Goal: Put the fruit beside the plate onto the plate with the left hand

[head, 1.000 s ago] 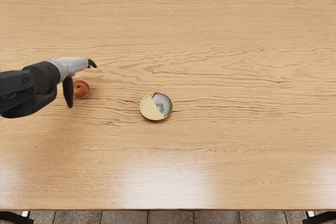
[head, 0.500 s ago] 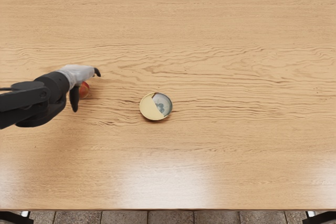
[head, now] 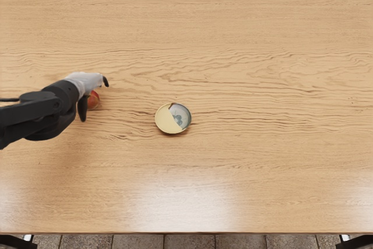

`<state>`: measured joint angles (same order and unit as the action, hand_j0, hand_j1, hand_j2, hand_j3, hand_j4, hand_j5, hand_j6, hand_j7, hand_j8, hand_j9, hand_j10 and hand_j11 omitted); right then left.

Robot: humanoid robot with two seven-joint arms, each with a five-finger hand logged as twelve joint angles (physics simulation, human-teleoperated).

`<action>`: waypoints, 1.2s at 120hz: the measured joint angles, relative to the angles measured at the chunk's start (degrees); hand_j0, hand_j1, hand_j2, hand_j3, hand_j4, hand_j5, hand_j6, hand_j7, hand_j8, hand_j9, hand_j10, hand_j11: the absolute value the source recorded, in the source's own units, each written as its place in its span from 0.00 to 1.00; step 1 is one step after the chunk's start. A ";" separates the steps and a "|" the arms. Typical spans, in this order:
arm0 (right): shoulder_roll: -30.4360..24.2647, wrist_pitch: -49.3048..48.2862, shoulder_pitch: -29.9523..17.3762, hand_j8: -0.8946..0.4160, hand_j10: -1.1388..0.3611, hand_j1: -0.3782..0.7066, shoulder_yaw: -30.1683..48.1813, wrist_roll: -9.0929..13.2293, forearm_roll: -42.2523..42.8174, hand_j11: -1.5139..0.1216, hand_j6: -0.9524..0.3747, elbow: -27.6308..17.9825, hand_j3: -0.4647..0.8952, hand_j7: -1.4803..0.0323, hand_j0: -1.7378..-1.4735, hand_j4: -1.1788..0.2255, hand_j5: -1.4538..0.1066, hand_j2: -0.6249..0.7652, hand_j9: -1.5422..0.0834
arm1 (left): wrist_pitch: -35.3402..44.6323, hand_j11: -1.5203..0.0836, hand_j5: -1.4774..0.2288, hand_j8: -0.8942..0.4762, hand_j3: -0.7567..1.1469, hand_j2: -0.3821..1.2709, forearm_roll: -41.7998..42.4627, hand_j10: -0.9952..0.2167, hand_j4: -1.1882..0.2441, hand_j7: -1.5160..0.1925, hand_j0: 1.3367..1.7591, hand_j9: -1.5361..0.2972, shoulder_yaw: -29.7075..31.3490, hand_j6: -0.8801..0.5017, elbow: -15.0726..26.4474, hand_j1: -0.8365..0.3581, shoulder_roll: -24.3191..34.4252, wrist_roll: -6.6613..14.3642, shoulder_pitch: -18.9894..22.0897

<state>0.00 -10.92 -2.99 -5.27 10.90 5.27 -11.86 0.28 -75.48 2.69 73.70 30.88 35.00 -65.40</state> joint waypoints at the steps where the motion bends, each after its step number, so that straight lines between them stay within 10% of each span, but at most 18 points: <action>1: 0.00 0.00 0.00 0.67 0.75 0.04 0.00 0.00 0.00 0.91 0.71 0.00 0.34 0.97 0.30 0.83 0.92 0.45 0.94 | 0.08 0.73 0.66 0.45 0.40 0.27 -0.07 0.59 0.64 0.68 0.76 0.65 0.01 0.44 -0.13 0.72 -0.01 0.00 0.01; 144: 0.00 -0.01 0.00 0.67 0.75 0.04 0.00 0.00 0.00 0.91 0.71 0.00 0.34 0.97 0.30 0.83 0.92 0.45 0.94 | 0.97 0.39 0.35 0.33 0.40 0.40 2.63 0.26 0.42 0.37 0.75 0.35 0.08 0.34 -1.57 0.45 -0.03 0.11 0.19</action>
<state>0.00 -10.93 -2.98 -5.27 10.90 5.27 -11.86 1.25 -72.85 2.76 72.12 30.85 35.11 -65.22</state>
